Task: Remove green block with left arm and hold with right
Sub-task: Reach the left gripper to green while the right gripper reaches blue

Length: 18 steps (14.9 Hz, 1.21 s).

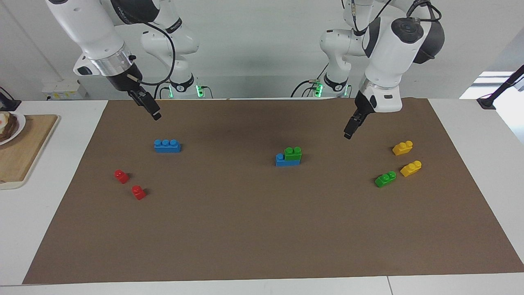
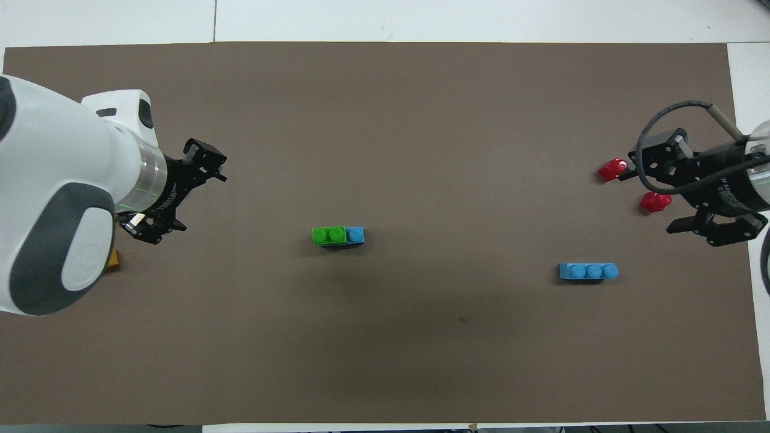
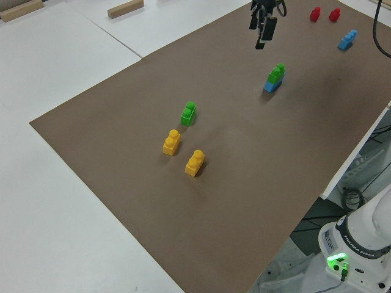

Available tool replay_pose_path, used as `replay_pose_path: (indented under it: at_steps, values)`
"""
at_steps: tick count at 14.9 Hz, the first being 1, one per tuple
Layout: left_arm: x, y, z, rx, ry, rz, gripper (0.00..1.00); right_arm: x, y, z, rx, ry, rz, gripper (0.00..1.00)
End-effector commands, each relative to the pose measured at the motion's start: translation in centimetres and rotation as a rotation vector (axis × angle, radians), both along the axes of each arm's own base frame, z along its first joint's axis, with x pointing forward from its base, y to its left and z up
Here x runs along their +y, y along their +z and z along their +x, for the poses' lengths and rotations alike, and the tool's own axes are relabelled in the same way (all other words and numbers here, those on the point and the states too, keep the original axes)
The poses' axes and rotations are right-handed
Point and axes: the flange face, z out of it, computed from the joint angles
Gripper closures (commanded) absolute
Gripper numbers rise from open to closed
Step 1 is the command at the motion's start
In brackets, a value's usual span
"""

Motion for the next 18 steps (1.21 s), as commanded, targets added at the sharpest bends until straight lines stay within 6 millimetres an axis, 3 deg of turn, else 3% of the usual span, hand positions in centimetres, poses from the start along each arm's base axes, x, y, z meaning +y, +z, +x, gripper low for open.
replay_pose_path:
  at_steps: [1, 7, 10, 12, 18]
  values:
    - [-1.5, -1.9, -1.0, -0.018, 0.192, -0.022, 0.00, 2.7, -2.7, 0.1, 0.040, -0.233, 0.109, 0.00]
    - [-5.3, -3.2, -1.7, -0.021, 0.416, -0.041, 0.00, 10.3, -9.3, 2.3, 0.158, -0.578, 0.287, 0.00]
    - [-6.4, -6.2, -1.9, 0.010, 0.496, -0.024, 0.00, 14.3, -13.5, 2.8, 0.217, -0.637, 0.300, 0.00]
    - [-6.7, -7.2, -1.3, -0.001, 0.600, -0.039, 0.00, 16.5, -15.1, 2.6, 0.246, -0.655, 0.311, 0.00]
    - [-6.9, -8.8, -1.4, -0.004, 0.672, -0.047, 0.00, 21.7, -19.7, 1.5, 0.249, -0.695, 0.318, 0.00]
